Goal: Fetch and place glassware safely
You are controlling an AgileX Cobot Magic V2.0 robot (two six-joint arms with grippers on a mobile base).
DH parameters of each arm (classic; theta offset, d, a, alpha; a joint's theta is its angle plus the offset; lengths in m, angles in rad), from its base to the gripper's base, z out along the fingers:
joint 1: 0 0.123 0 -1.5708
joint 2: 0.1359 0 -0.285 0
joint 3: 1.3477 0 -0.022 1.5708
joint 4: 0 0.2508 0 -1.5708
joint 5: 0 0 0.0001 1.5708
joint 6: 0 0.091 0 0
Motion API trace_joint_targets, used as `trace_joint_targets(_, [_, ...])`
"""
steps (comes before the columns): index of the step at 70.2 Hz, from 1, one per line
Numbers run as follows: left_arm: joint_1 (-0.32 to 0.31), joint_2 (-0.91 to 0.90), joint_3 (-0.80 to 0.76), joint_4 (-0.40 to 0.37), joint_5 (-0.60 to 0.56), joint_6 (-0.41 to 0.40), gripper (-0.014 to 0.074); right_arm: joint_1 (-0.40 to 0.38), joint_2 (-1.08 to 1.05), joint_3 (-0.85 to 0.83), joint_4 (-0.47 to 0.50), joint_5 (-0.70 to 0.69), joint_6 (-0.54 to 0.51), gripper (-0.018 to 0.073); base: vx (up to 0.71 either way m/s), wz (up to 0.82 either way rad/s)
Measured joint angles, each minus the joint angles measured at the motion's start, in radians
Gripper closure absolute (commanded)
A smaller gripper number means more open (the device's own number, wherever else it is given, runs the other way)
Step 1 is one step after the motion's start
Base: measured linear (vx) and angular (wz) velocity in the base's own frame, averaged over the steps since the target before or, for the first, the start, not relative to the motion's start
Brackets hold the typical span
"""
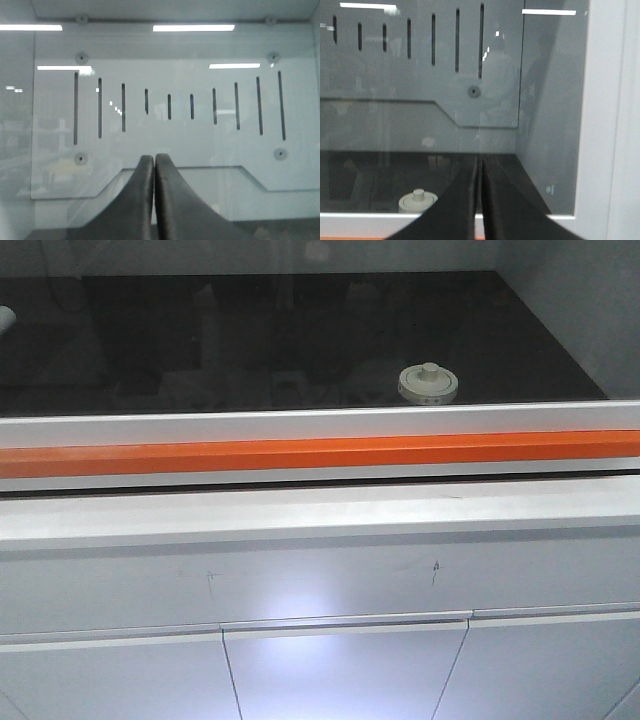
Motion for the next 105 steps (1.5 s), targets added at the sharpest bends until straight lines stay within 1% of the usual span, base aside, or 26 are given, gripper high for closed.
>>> trace_joint_targets(5, [0.000,0.098,-0.046,0.000,0.013,0.002,0.0603,0.000,0.087,-0.031,0.000,-0.005,0.000,0.0563,0.00,0.00])
trace_joint_targets(12, [0.000,0.193,-0.056,0.000,0.043,0.003,0.0603,0.000,0.196,-0.056,0.000,-0.036,0.001,0.0563,0.00,0.00])
trace_joint_targets(21, [0.000,0.284,-0.056,0.000,0.105,0.003,0.0603,0.000,0.306,-0.060,0.000,-0.077,0.003,0.0563,0.00,0.00])
trace_joint_targets(28, [0.000,0.344,-0.056,0.000,0.137,0.003,0.0603,0.000,0.369,-0.060,0.000,-0.078,0.005,0.0563,0.00,0.00])
trace_joint_targets(43, [0.000,0.433,-0.056,0.000,0.192,0.003,0.0603,0.000,0.453,-0.060,0.000,-0.088,0.005,0.0563,0.00,0.00])
trace_joint_targets(57, [0.000,0.451,-0.052,0.000,0.196,0.015,0.0603,0.000,0.473,-0.060,0.000,-0.090,0.005,0.0561,0.00,0.00])
trace_joint_targets(62, [0.000,0.451,-0.028,0.000,0.157,0.016,0.0603,0.000,0.473,-0.041,0.000,-0.121,0.005,0.0561,0.00,0.00])
trace_joint_targets(66, [0.000,0.451,0.007,0.000,0.117,0.016,0.0603,0.000,0.473,-0.007,0.000,-0.173,0.005,0.0561,0.00,0.00])
trace_joint_targets(75, [0.000,0.451,0.124,0.000,-0.025,0.016,0.0603,0.000,0.474,0.101,0.000,-0.314,0.005,0.0560,0.00,0.00])
trace_joint_targets(79, [0.000,0.451,0.178,0.003,-0.107,0.016,0.0603,0.000,0.474,0.143,0.000,-0.363,0.005,0.0560,0.00,0.00])
trace_joint_targets(83, [0.000,0.451,0.238,0.015,-0.197,0.016,0.0603,0.000,0.474,0.183,-0.004,-0.408,-0.001,0.0560,0.00,0.00])
trace_joint_targets(85, [0.000,0.451,0.270,0.033,-0.246,0.016,0.0603,0.000,0.474,0.201,-0.008,-0.416,-0.003,0.0560,0.00,0.00])
trace_joint_targets(92, [0.000,0.451,0.353,0.083,-0.366,0.016,0.0603,0.000,0.479,0.240,-0.032,-0.441,-0.004,0.0560,0.00,0.00])
trace_joint_targets(99, [0.000,0.451,0.416,0.100,-0.430,0.016,0.0603,0.000,0.511,0.256,-0.052,-0.462,-0.011,0.0560,0.00,0.00])
trace_joint_targets(105, [0.000,0.451,0.454,0.103,-0.454,0.016,0.0603,0.000,0.563,0.259,-0.057,-0.501,-0.011,0.0560,0.00,0.00])
